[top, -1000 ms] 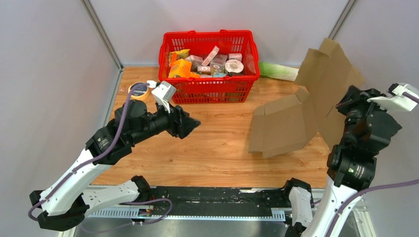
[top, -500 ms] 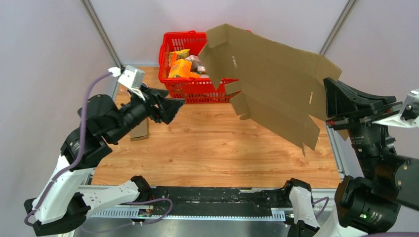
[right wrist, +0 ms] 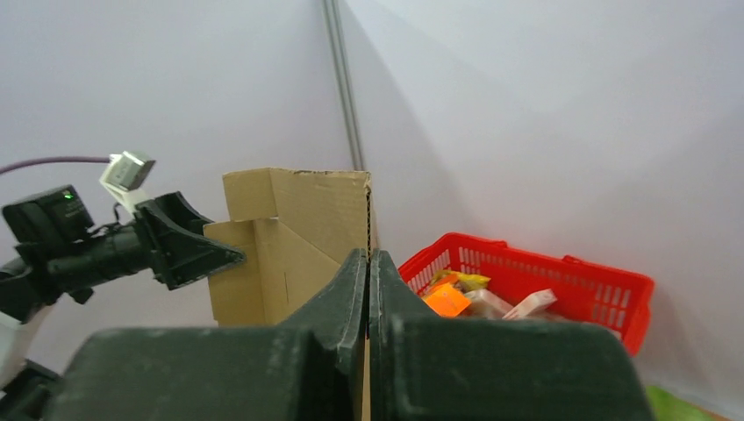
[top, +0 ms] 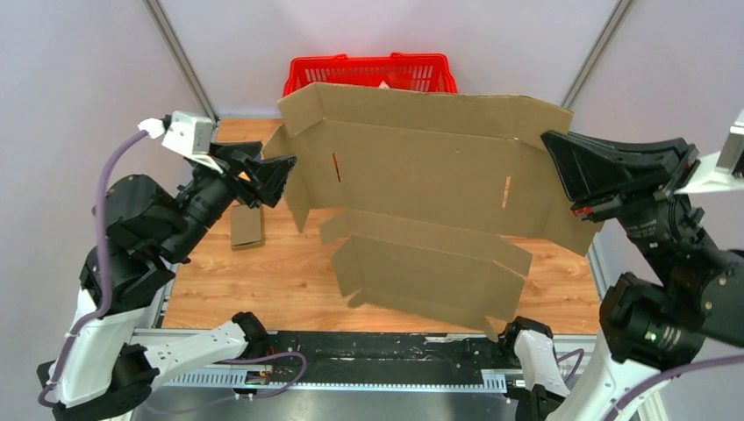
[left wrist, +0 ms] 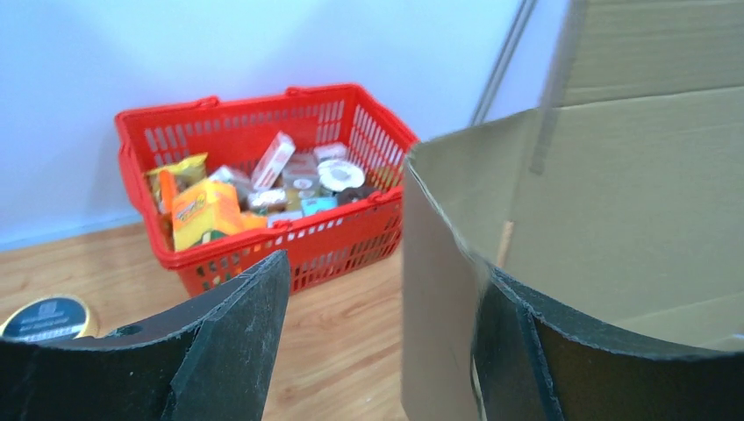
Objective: Fold the paper box
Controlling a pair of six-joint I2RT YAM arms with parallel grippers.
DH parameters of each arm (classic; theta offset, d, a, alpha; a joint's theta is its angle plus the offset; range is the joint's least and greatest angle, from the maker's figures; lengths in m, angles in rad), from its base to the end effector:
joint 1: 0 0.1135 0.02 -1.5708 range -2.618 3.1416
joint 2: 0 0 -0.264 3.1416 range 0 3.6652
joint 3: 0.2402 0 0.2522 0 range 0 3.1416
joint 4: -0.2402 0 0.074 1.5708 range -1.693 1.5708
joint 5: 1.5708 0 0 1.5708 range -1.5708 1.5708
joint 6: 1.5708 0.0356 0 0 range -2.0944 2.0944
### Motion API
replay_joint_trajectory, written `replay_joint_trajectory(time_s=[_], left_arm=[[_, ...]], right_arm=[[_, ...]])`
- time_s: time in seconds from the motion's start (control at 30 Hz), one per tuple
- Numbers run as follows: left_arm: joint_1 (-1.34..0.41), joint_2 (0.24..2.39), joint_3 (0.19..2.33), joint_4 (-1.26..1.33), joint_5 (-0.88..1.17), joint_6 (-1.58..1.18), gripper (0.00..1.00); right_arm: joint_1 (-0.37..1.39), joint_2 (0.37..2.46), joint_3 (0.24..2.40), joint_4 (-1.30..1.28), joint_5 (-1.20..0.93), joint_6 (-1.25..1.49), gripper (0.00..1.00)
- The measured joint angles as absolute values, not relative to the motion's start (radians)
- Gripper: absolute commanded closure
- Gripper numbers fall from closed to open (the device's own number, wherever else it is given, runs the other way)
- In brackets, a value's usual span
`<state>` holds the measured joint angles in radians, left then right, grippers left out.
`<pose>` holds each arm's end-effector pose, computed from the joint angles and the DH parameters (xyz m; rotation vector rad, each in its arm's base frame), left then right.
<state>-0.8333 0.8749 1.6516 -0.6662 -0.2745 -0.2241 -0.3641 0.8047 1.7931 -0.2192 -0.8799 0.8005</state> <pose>0.0683 -0.0609 0.5425 0.2263 1.4817 -0.6580 0.0014 0.0288 0.6086 -0.2885 1.1042 0.7410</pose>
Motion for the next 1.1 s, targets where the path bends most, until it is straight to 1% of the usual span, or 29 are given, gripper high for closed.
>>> replay_joint_trajectory(time_s=[0.03,0.07,0.1,0.13,0.17,0.2,0.27,0.3,0.33,0.37,0.43,0.47,0.5,0.57,0.67,0.7,0.83,0.97,1.03,1.1], left_arm=[[-0.833,0.873,1.633,-0.658,-0.287,-0.221,0.21],[-0.832,0.87,1.608,-0.654,-0.295,-0.22,0.23],[-0.831,0.87,1.587,-0.652,-0.294,-0.22,0.31],[-0.831,0.874,1.567,-0.651,-0.29,-0.22,0.42],[-0.831,0.884,1.559,-0.654,-0.289,-0.221,0.64],[-0.831,0.903,1.559,-0.658,-0.291,-0.218,0.76],[-0.831,0.938,1.56,-0.657,-0.31,-0.218,0.93],[-0.831,0.953,1.56,-0.662,-0.323,-0.211,0.95],[-0.831,0.964,1.559,-0.667,-0.334,-0.205,0.97],[-0.831,0.974,1.549,-0.663,-0.344,-0.198,1.0],[-0.83,0.961,1.492,-0.648,-0.354,-0.179,1.0],[-0.83,0.939,1.451,-0.64,-0.353,-0.167,1.0],[-0.83,0.913,1.411,-0.633,-0.352,-0.153,1.0],[-0.83,0.854,1.333,-0.629,-0.342,-0.122,1.0],[-0.83,0.795,1.272,-0.618,-0.32,-0.064,1.0],[-0.83,0.772,1.247,-0.606,-0.309,-0.036,1.0],[-0.83,0.717,1.189,-0.594,-0.267,0.056,1.0],[-0.83,0.717,1.191,-0.574,-0.25,0.106,1.0],[-0.83,0.734,1.206,-0.577,-0.242,0.118,1.0],[-0.83,0.753,1.221,-0.574,-0.229,0.127,1.0]], right_arm=[[-0.357,0.814,1.78,-0.197,-0.891,0.823,1.0],[-0.348,0.823,1.764,-0.176,-0.9,0.843,1.0],[-0.338,0.831,1.745,-0.157,-0.907,0.861,1.0],[-0.329,0.836,1.726,-0.144,-0.914,0.875,1.0],[-0.321,0.841,1.707,-0.134,-0.92,0.888,1.0],[-0.313,0.844,1.691,-0.128,-0.925,0.893,1.0],[-0.298,0.848,1.66,-0.126,-0.926,0.894,1.0],[-0.286,0.848,1.641,-0.126,-0.925,0.885,0.96],[-0.271,0.847,1.612,-0.119,-0.924,0.875,0.83],[-0.254,0.843,1.578,-0.12,-0.923,0.86,0.51],[-0.204,0.852,1.508,-0.159,-0.902,0.796,0.38],[-0.168,0.868,1.485,-0.199,-0.882,0.74,0.25],[-0.132,0.899,1.478,-0.255,-0.856,0.687,0.21],[-0.031,1.007,1.504,-0.402,-0.734,0.545,0.13],[0.13,1.169,1.55,-0.565,-0.554,0.379,0.02],[0.194,1.221,1.56,-0.613,-0.504,0.319,0.0],[0.432,1.332,1.605,-0.739,-0.38,0.086,0.0],[0.678,1.417,1.797,-0.796,-0.304,-0.185,0.0],[0.737,1.418,1.816,-0.776,-0.287,-0.272,0.0],[0.753,1.398,1.791,-0.754,-0.274,-0.347,0.01]])
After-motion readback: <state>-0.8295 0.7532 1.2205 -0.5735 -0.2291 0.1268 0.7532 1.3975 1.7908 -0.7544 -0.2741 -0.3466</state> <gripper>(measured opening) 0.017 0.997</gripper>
